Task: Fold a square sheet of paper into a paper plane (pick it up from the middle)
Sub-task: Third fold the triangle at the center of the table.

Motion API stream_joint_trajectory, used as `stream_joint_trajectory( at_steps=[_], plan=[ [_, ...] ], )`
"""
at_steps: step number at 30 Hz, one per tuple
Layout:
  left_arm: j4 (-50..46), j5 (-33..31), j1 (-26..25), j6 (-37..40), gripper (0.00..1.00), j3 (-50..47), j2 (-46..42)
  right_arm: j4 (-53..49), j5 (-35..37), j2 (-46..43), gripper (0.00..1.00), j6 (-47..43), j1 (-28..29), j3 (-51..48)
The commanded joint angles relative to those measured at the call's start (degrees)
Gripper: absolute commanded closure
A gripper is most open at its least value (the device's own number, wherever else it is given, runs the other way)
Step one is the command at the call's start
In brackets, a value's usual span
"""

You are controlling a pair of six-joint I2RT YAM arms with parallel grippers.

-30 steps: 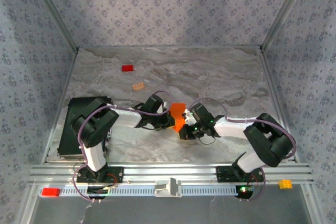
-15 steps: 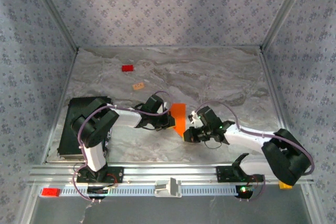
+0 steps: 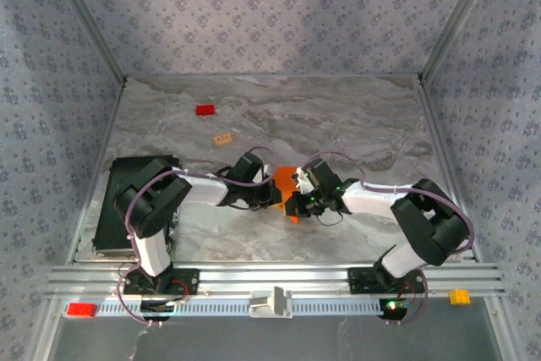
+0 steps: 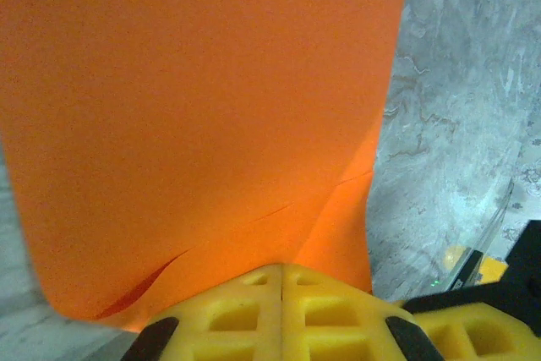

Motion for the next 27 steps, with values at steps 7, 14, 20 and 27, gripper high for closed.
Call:
stream_joint_trajectory(
  at_steps=[7,14,20,27],
  plan=[
    [-3.98,-0.73,-0.15,1.61,0.98,1.52,1.39,1.79,-1.62,-0.08,0.97,2.57,-2.08,-7.85],
    [-8.8,-1.11,-0.15,4.01,0.95,6.61,-2.18,-0.41,0.3,-0.27,0.98,2.44,-2.39,-7.3],
    [-10.32,-1.74,-1.34,3.79,0.93,6.59,-3.91,-0.64,1.3,-0.44,0.99,3.0,-2.51,-7.66],
    [-9.2,-1.36,-3.72,2.66,0.95,5.19,-1.68,-0.23,1.63,-0.52,0.99,3.36,-2.64,-7.91]
  ],
)
